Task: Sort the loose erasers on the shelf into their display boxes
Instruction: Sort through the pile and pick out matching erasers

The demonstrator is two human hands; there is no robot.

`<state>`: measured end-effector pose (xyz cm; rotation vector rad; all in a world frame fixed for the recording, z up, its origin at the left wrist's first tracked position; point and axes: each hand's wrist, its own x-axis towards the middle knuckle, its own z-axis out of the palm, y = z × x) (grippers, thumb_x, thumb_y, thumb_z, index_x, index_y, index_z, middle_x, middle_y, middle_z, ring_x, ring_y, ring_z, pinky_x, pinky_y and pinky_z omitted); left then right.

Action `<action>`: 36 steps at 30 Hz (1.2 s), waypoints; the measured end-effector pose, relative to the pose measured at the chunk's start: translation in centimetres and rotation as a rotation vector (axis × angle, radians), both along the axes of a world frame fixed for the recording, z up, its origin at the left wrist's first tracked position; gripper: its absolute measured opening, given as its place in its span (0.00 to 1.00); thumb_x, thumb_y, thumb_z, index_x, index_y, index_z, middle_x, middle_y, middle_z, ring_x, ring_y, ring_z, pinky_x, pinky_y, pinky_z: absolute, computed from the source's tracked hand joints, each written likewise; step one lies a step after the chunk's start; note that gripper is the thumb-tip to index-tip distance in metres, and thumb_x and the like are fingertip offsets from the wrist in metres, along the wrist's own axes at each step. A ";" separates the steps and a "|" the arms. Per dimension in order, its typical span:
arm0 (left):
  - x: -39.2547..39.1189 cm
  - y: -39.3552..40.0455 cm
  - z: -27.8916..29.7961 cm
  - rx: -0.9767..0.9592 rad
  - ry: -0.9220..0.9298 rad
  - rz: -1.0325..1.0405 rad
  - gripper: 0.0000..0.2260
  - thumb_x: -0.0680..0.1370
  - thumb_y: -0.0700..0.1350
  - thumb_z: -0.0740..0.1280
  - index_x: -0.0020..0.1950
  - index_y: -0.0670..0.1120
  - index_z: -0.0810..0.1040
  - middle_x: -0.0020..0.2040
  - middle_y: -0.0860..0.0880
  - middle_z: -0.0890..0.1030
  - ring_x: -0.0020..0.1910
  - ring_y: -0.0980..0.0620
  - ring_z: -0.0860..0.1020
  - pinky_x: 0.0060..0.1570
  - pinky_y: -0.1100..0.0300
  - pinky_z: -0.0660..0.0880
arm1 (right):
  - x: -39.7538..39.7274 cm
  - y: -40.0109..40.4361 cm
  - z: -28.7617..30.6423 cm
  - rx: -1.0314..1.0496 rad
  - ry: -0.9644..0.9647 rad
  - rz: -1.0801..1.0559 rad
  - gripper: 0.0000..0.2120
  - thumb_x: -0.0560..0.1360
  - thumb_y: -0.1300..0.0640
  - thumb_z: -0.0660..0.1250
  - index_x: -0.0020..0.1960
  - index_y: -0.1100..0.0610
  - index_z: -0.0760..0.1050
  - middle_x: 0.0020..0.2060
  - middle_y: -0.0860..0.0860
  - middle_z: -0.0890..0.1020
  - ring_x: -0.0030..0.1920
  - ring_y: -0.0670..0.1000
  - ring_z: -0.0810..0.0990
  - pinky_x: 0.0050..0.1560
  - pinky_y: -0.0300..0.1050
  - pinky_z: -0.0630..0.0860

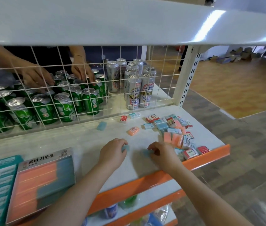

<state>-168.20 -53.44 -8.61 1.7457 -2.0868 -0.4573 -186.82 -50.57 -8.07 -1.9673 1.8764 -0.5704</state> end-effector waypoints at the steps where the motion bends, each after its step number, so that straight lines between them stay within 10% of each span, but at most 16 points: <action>1: 0.2 0.1 -0.2 0.002 -0.008 0.004 0.14 0.76 0.43 0.63 0.61 0.49 0.75 0.60 0.51 0.76 0.60 0.51 0.74 0.57 0.58 0.70 | -0.1 0.0 0.0 -0.002 0.010 0.007 0.13 0.73 0.63 0.62 0.56 0.55 0.78 0.53 0.51 0.81 0.52 0.49 0.77 0.52 0.35 0.70; 8: 1.6 1.0 -0.8 0.009 0.062 0.065 0.16 0.76 0.39 0.63 0.64 0.47 0.75 0.61 0.49 0.77 0.59 0.49 0.75 0.58 0.60 0.69 | 0.3 0.1 0.3 0.024 -0.069 -0.023 0.15 0.72 0.65 0.62 0.56 0.56 0.77 0.52 0.52 0.81 0.52 0.51 0.78 0.52 0.41 0.73; 14: 2.2 1.8 0.9 0.108 0.583 0.240 0.10 0.71 0.33 0.70 0.41 0.49 0.76 0.38 0.49 0.78 0.40 0.49 0.77 0.45 0.59 0.74 | 1.5 -0.5 1.7 0.025 -0.332 -0.054 0.10 0.72 0.65 0.68 0.53 0.60 0.78 0.45 0.51 0.80 0.45 0.50 0.78 0.51 0.41 0.75; 20: 3.0 3.1 2.7 0.217 0.978 0.247 0.12 0.75 0.29 0.63 0.52 0.43 0.77 0.38 0.48 0.78 0.30 0.59 0.78 0.32 0.75 0.73 | 2.3 -0.4 3.5 0.075 -0.658 -0.028 0.11 0.73 0.70 0.65 0.50 0.58 0.78 0.38 0.46 0.79 0.38 0.42 0.76 0.40 0.27 0.73; 36: 4.4 6.6 2.2 0.163 0.793 0.252 0.11 0.74 0.32 0.66 0.51 0.45 0.80 0.39 0.50 0.77 0.39 0.54 0.75 0.40 0.68 0.72 | 3.3 1.6 3.1 0.093 -0.543 0.078 0.13 0.73 0.70 0.63 0.54 0.62 0.79 0.42 0.50 0.79 0.37 0.39 0.74 0.36 0.22 0.70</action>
